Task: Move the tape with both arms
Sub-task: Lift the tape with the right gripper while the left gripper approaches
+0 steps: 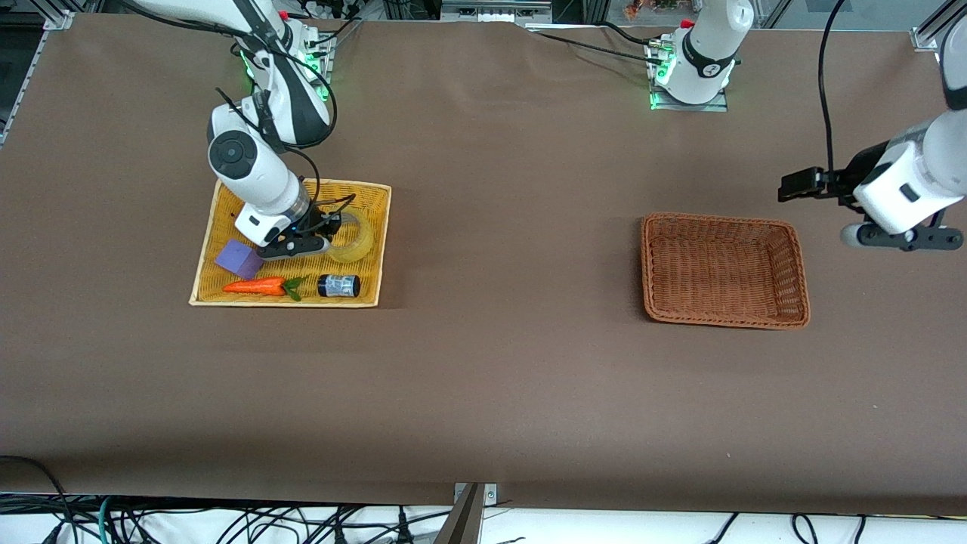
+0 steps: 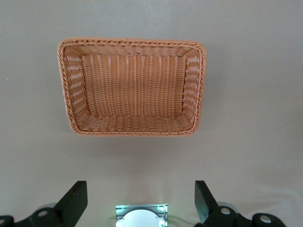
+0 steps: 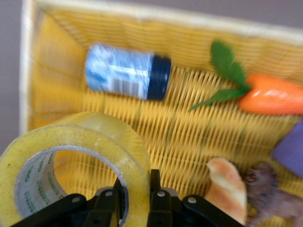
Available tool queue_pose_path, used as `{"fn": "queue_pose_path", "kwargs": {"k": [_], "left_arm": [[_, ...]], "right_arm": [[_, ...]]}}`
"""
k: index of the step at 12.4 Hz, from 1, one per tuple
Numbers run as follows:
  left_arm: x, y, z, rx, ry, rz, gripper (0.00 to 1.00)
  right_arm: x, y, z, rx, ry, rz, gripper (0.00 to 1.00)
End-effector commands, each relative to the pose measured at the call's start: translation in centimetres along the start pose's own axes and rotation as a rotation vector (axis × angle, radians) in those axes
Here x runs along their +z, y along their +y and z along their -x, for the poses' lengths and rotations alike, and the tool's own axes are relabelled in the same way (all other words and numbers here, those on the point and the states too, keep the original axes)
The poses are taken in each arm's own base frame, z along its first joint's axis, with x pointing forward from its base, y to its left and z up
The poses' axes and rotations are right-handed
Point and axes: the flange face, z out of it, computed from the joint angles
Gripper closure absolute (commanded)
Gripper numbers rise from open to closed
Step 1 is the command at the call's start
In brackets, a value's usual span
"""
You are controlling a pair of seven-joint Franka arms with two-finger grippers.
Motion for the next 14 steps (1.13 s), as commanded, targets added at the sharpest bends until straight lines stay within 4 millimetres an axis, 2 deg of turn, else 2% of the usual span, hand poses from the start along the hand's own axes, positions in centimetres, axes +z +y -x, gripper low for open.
{"fn": "queue_pose_path", "kwargs": {"k": [1,2,4,5,7,9,11,14], "left_arm": [[1.5,-0.4,-2.6,0.003,0.048,0.011,0.0],[2.6,-0.4,-3.5,0.009,0.043,0.013,0.0],[5.1,0.4,-5.3,0.009,0.014,0.01,0.0],[6.2,1.2,-6.2,0.02,0.024,0.005,0.0],[9.1,1.3,-8.1,0.019,0.015,0.005,0.0],[12.5,3.0,-8.9,0.043,0.04,0.004,0.0],[15.9,5.3,-9.3,0.033,0.082,0.008,0.0],[19.3,7.9,-9.2,0.03,0.113,0.009,0.0]], "right_arm": [[-7.2,-3.0,-3.1,-0.042,-0.002,0.008,1.0],[-8.3,-5.4,-3.3,-0.065,0.016,-0.002,1.0],[-7.6,-10.8,-3.5,-0.002,0.011,-0.013,1.0],[-6.7,-14.7,-3.5,0.036,0.01,-0.024,1.0],[-4.2,-23.0,-3.3,0.096,-0.004,-0.043,1.0],[-1.8,-29.7,-2.2,0.18,-0.01,-0.055,1.0],[1.1,-34.4,-1.1,0.229,0.019,-0.035,1.0],[5.1,-39.5,-0.9,0.308,0.048,-0.086,1.0]]}}
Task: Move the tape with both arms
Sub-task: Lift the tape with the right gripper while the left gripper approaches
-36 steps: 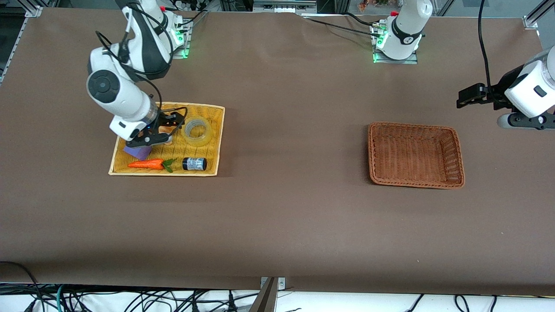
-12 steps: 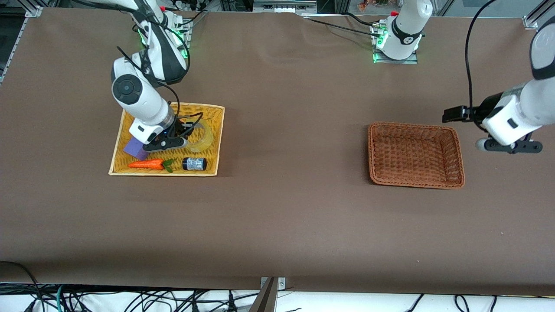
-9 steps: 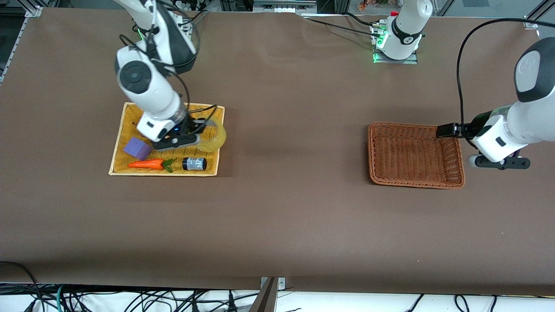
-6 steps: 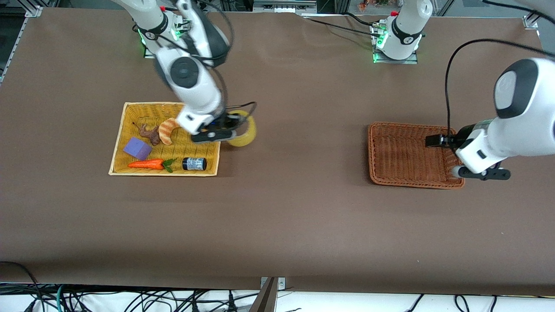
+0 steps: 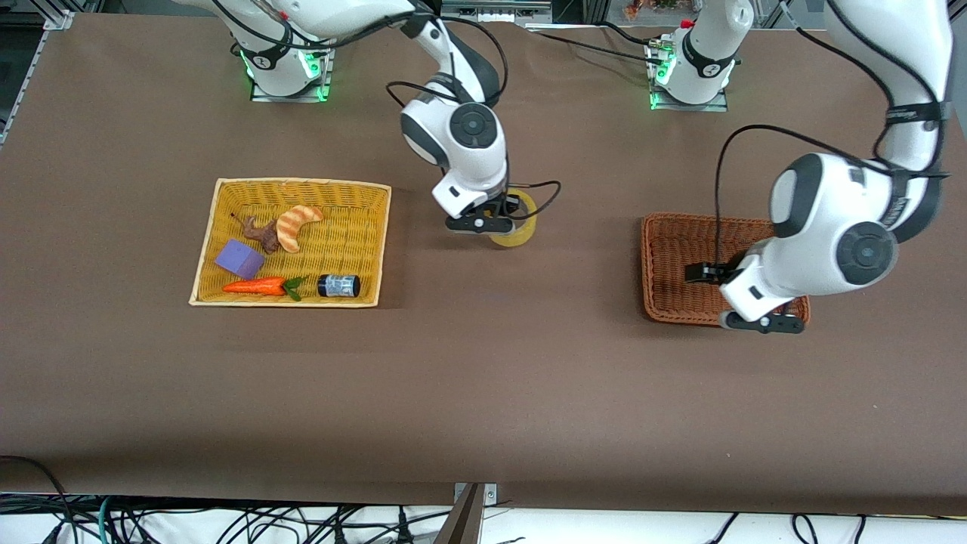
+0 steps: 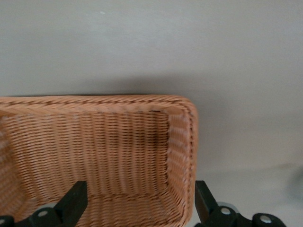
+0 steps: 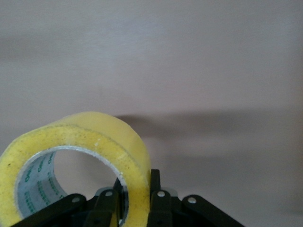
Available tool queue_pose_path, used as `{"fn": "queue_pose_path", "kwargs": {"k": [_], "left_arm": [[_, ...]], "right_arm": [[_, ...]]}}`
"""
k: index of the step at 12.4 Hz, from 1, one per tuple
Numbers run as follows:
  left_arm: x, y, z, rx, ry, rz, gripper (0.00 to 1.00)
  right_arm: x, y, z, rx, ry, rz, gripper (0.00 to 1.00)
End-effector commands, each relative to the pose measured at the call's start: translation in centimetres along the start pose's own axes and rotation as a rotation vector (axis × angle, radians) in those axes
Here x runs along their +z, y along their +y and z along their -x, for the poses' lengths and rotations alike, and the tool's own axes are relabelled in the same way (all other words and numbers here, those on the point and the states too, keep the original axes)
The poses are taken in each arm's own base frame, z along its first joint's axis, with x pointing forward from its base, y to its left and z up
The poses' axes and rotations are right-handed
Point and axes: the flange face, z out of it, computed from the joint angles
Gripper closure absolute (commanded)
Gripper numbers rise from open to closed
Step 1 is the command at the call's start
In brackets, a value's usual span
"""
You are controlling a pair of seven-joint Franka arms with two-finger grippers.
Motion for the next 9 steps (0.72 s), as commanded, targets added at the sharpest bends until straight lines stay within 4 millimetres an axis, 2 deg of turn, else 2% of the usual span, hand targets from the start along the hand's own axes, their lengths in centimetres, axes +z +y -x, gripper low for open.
{"fn": "queue_pose_path", "kwargs": {"k": [1,3,4,5,7,8,9], "left_arm": [[1.1,1.5,1.1,-0.01,0.025,0.006,0.0],[1.4,1.9,1.3,-0.004,0.019,0.006,0.0],[1.4,2.3,1.4,0.001,0.018,0.008,0.0],[1.4,3.0,1.5,0.003,0.018,0.014,0.0],[1.6,4.7,1.8,-0.015,0.02,-0.018,0.0],[1.7,6.2,2.1,-0.019,0.024,-0.034,0.0],[1.6,7.6,2.5,-0.03,0.025,-0.028,0.0]], "right_arm": [[2.9,-3.1,-0.7,0.065,0.05,-0.028,1.0],[3.4,-3.2,-0.4,0.07,0.052,-0.026,1.0],[3.3,-3.1,-0.6,0.074,0.051,-0.027,0.74],[3.6,-3.0,-0.5,0.076,0.05,-0.024,0.4],[3.8,-2.9,-0.7,0.08,0.048,-0.024,0.19],[2.9,-2.8,-1.1,0.082,0.052,-0.03,0.08],[0.7,-2.6,-2.0,0.085,0.068,-0.047,0.01]]}}
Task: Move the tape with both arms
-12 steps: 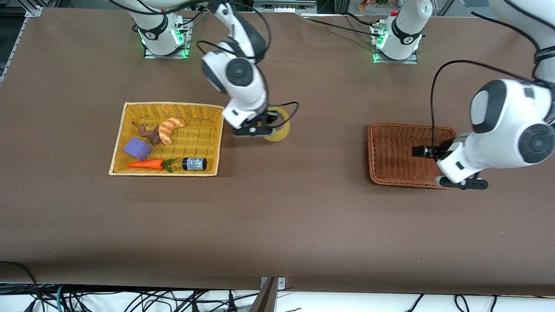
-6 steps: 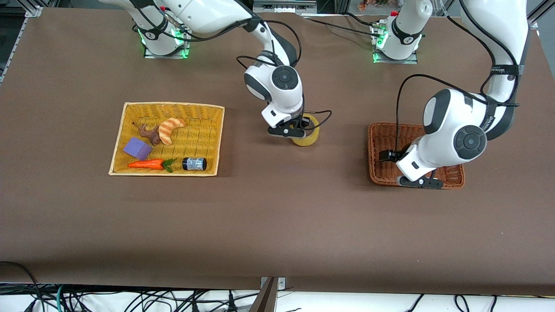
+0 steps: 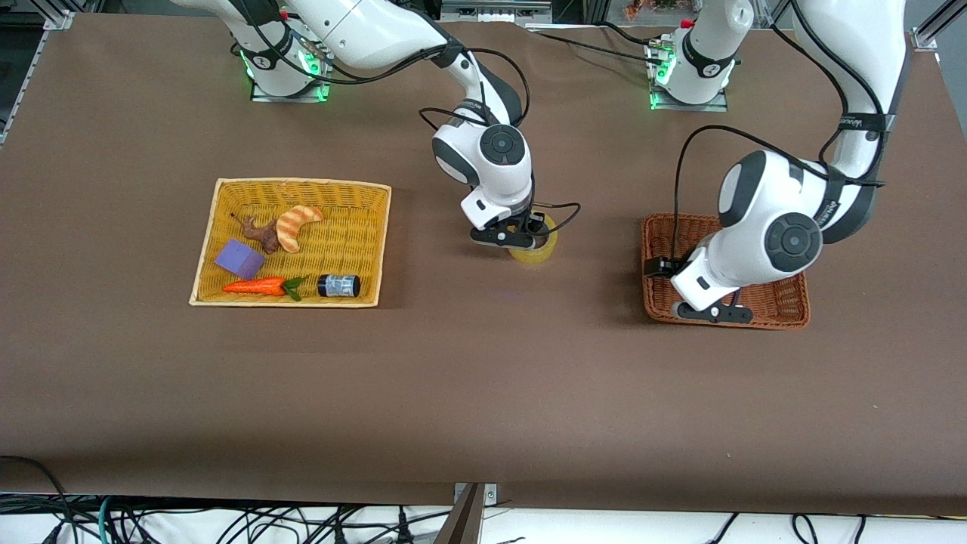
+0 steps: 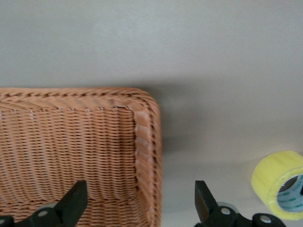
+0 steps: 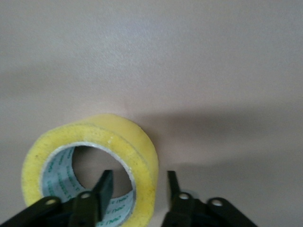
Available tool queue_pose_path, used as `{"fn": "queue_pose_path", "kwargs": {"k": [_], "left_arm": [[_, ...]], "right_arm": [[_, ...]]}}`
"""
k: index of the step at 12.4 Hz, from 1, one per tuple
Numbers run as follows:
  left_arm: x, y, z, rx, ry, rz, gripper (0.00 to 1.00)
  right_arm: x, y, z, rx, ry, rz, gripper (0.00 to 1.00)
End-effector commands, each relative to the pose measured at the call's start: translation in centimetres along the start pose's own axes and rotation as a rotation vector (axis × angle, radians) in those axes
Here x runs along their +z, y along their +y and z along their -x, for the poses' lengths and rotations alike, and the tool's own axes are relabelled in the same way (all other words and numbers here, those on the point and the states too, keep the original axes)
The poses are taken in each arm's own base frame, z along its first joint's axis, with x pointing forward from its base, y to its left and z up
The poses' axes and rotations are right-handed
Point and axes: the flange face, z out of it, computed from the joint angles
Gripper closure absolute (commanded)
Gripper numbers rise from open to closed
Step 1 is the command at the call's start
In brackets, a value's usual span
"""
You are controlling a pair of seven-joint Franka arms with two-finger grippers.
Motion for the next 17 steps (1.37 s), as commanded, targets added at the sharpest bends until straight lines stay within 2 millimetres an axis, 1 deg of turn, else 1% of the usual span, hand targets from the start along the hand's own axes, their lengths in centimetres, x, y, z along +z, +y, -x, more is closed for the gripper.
{"fn": "queue_pose_path", "kwargs": {"k": [1,2,4,5,6,7,9,11,12,13,15,17], "left_arm": [[-0.3,3.2,1.8,-0.01,0.015,-0.01,0.0],[0.0,4.5,2.4,-0.008,0.016,-0.004,0.0],[1.6,6.6,3.7,-0.017,0.035,0.015,0.0],[2.6,7.9,4.5,-0.03,0.045,0.026,0.0],[3.6,9.2,5.3,-0.032,0.057,0.021,0.0],[4.4,10.4,6.2,-0.031,0.074,0.002,0.0],[5.0,13.2,7.9,-0.063,0.085,-0.019,0.0],[6.2,14.3,9.1,-0.045,0.097,-0.049,0.0],[7.4,14.8,9.9,-0.045,0.109,-0.031,0.0],[8.6,14.9,10.4,-0.047,0.125,-0.008,0.0],[10.8,14.9,11.0,-0.044,0.139,0.032,0.0],[11.7,15.4,11.2,-0.069,0.147,0.032,0.0]], "right_arm": [[-5.4,0.6,-2.9,0.029,0.036,-0.02,0.01],[-7.5,2.0,-4.7,0.033,0.035,0.005,0.0],[-12.0,5.5,-7.9,-0.061,0.011,0.06,0.0],[-14.1,7.9,-9.6,-0.105,0.004,0.075,0.0],[-16.0,10.1,-10.8,-0.145,0.005,0.085,0.0],[-17.4,12.4,-11.6,-0.185,-0.006,0.101,0.0],[-21.4,17.9,-13.4,-0.245,-0.031,0.096,0.0],[-24.7,24.0,-15.2,-0.319,-0.08,0.1,0.0],[-26.2,26.9,-16.0,-0.358,-0.093,0.107,0.0],[-27.6,29.4,-16.8,-0.394,-0.098,0.109,0.0],[-29.6,34.1,-18.1,-0.464,-0.119,0.112,0.0],[-31.7,37.7,-19.0,-0.485,-0.116,0.112,0.0]]}}
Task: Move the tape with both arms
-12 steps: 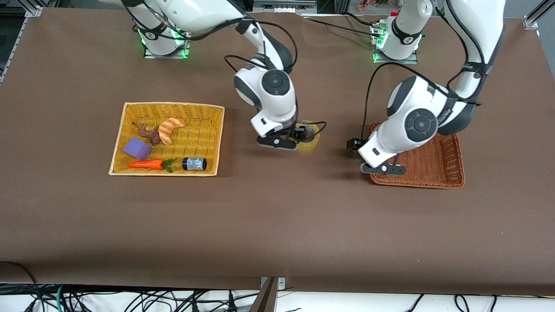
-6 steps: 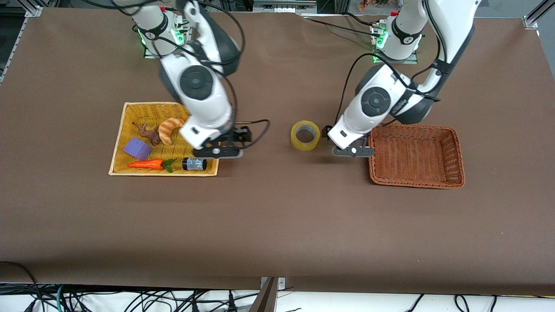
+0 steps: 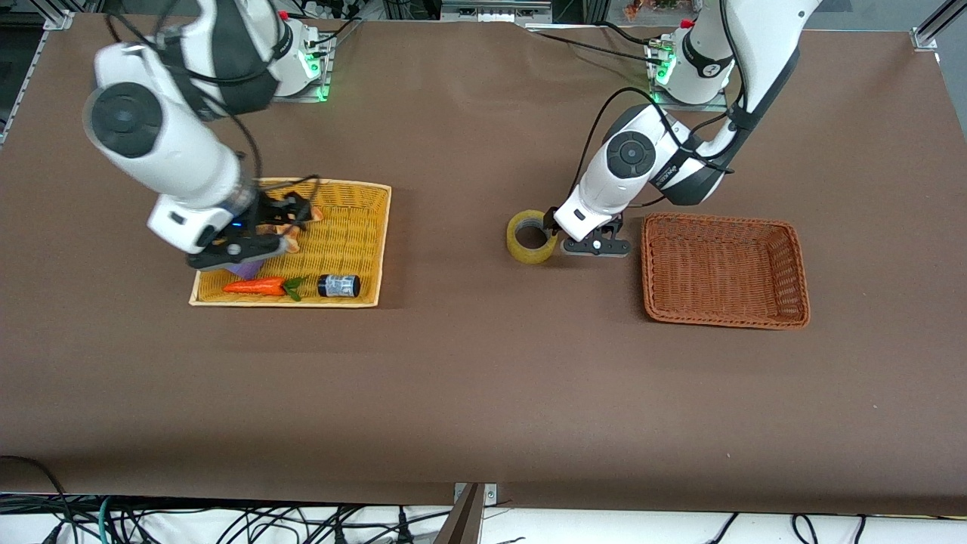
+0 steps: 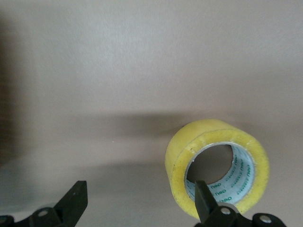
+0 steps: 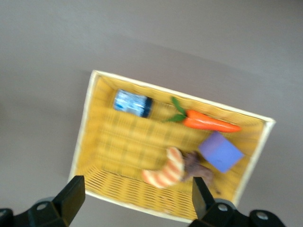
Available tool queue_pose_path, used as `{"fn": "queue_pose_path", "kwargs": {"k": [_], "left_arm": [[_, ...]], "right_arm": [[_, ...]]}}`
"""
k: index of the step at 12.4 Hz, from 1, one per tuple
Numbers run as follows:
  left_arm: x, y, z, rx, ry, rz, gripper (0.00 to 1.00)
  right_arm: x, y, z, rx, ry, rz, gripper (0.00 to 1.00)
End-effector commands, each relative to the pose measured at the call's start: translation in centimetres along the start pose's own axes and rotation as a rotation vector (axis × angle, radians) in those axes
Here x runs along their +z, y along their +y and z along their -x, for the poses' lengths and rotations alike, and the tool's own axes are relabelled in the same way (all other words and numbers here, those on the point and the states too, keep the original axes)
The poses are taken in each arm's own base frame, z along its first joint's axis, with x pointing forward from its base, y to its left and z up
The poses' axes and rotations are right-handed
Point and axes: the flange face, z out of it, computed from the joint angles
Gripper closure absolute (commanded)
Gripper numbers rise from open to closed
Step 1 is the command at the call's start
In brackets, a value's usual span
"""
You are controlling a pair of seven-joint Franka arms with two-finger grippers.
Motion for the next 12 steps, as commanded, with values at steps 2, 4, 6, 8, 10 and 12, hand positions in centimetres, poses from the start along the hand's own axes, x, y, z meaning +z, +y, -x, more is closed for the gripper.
{"fn": "queue_pose_path", "kwargs": {"k": [2,4,6,8,10,12], "left_arm": [[1.8,0.7,0.9,-0.043,0.048,-0.043,0.0],[2.8,1.5,1.3,-0.023,0.067,-0.065,0.0],[3.0,1.8,0.7,-0.035,0.067,-0.054,0.0],[3.6,3.6,1.2,-0.047,0.06,-0.042,0.0],[4.1,4.2,1.7,-0.057,0.052,-0.041,0.0],[5.0,4.7,2.1,-0.05,0.036,-0.041,0.01]], "right_arm": [[-2.2,5.9,3.1,-0.052,0.013,-0.004,0.0],[-3.3,8.5,4.3,-0.067,0.028,0.011,0.0],[-3.5,9.6,4.7,-0.086,0.031,0.012,0.0],[-3.3,9.6,4.7,-0.083,0.03,0.013,0.0],[-2.8,9.6,5.0,-0.079,0.021,0.012,0.0],[-2.7,9.5,5.1,-0.078,0.02,0.013,0.0]]}}
